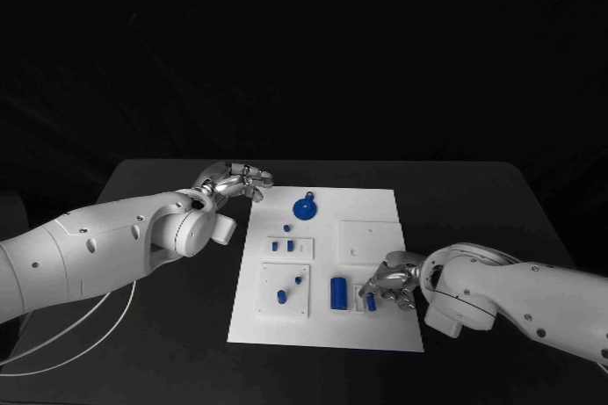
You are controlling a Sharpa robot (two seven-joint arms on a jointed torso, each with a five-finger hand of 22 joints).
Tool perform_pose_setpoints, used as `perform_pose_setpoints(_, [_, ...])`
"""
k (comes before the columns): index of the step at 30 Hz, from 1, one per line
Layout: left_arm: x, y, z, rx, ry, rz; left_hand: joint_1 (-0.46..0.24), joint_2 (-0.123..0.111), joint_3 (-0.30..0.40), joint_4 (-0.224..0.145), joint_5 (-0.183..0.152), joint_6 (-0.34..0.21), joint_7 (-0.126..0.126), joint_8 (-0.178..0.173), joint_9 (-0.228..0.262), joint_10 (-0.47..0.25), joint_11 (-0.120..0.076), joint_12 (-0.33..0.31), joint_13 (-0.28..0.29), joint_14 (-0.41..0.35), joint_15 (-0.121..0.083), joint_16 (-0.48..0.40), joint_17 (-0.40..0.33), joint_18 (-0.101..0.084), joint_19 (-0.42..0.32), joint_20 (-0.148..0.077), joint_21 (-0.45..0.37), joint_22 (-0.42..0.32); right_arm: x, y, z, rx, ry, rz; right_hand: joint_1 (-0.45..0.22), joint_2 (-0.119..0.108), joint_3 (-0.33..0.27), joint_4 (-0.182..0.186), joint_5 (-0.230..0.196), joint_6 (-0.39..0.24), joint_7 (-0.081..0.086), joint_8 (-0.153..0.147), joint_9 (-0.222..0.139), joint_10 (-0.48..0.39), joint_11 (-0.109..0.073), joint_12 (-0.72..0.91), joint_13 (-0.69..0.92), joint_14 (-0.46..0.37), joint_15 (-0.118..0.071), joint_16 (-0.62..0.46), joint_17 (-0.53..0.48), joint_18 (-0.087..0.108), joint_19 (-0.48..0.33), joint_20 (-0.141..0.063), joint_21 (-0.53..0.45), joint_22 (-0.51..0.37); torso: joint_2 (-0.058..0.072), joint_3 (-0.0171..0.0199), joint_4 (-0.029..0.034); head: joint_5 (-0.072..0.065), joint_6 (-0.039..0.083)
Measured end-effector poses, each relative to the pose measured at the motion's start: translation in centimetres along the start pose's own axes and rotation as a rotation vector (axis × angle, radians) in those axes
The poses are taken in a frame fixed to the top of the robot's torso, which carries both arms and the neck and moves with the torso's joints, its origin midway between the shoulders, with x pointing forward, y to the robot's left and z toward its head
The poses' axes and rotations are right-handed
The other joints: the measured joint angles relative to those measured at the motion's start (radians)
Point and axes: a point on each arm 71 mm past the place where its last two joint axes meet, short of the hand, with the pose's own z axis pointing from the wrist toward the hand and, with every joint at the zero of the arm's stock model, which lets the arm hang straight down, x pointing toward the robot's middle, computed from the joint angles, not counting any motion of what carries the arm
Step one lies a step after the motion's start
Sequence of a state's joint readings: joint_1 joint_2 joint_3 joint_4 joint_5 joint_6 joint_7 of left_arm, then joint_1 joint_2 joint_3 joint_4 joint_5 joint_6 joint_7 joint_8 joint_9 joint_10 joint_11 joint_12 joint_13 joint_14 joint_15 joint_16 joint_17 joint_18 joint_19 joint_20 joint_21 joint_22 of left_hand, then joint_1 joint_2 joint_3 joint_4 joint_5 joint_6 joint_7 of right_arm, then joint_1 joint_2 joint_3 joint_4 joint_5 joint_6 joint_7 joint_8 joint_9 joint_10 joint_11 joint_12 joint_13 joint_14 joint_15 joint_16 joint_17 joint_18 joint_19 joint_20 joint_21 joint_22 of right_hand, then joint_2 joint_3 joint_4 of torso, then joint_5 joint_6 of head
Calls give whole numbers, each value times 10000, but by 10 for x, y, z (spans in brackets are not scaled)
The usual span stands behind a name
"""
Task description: Assemble the parts on the task board
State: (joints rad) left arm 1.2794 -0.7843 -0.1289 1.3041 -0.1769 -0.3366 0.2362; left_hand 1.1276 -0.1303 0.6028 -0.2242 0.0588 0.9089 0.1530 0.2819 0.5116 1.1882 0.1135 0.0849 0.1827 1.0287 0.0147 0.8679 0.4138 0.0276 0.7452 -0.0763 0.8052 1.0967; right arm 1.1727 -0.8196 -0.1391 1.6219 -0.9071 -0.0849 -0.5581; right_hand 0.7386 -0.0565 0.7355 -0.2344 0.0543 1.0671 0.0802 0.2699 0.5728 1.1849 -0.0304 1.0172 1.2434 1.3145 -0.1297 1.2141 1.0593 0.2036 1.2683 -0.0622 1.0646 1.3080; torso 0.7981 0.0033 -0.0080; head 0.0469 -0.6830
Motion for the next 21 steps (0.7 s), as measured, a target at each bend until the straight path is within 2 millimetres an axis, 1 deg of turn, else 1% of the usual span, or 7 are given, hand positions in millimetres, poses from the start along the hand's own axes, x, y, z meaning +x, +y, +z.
perform_pose_setpoints(2, [0, 0, 0, -3, 3, -1, 0, 0, 0, 0, 0, 0, 0, 0, 0, 0, 0, 0, 0, 0, 0, 0, 0, -9, 0, 0, 0, 0, 1, 2, 0, -30, 11, -25, 0, 0, 0, 0, 0, 0, 0, 0, 0, 0, 0, 0, 0, 0, 1, 0, 0, 0, 0, 0, 0, 0, 0, 1, -1, 5, -1])
perform_pose_setpoints(3, [0, 0, 0, -5, 5, -1, 0, 0, 0, 0, 0, 0, 0, 0, 0, 0, 0, 0, 0, 0, 0, 0, 0, -42, 0, 0, 0, 0, 1, 3, 1, -48, 19, -40, 0, 0, -2, -2, 0, 0, 0, 0, 0, 0, 0, 0, 0, 0, 1, 0, -1, 0, 0, 0, 0, 0, 0, 2, -1, 6, -1])
perform_pose_setpoints(10, [0, 0, 0, -20, 10, -3, -36, 36, 0, 0, 0, 0, 0, 0, 0, 0, 0, 0, 1, 0, 0, -9, 9, -47, 0, 0, 0, 1, 2, 4, 1, -68, 27, -82, -38, 38, -55, 0, 0, -1, -1, 0, -7, 0, 0, 0, -1, 0, 2, 0, 9, 0, 0, 0, 0, -1, -4, 1, -4, 21, -8])
perform_pose_setpoints(13, [0, 0, 0, -31, 8, -3, -36, 36, 0, 0, 0, 0, 0, 0, 0, 0, 0, 0, 1, 0, 0, -38, 9, -48, 0, 0, 0, 9, 3, 4, 1, -56, 34, -100, -79, -2, -55, 0, 0, -1, -2, 0, -9, 0, 0, 0, -1, 0, 3, 0, 9, 0, 0, 0, 0, -1, -4, 0, -7, 32, -24])
perform_pose_setpoints(17, [0, 0, 0, -40, 11, -3, -36, 36, 0, 0, 0, 0, 0, 0, -8, 0, 0, 0, -8, 0, 0, -38, 8, -51, 0, 0, 0, 9, 4, 6, 2, -58, 73, -138, -79, -2, -83, 28, 0, -16, -16, 2, -18, -1, 0, 0, -1, 0, 4, 0, 8, 0, -6, -6, 0, -2, -5, -3, -6, 36, -30])
perform_pose_setpoints(21, [0, 0, 0, -48, 16, -4, -36, 36, 0, 0, 0, 0, 0, 0, -8, 0, 0, 0, -8, 0, 0, -38, 18, -52, 0, 0, -28, 8, 5, 7, 3, -54, 103, -176, -143, -67, -106, 5, 0, -16, -17, 3, -26, 0, 0, -1, -1, 0, 5, 0, 8, 0, -41, -37, 0, -2, -5, -7, -4, 58, -25])
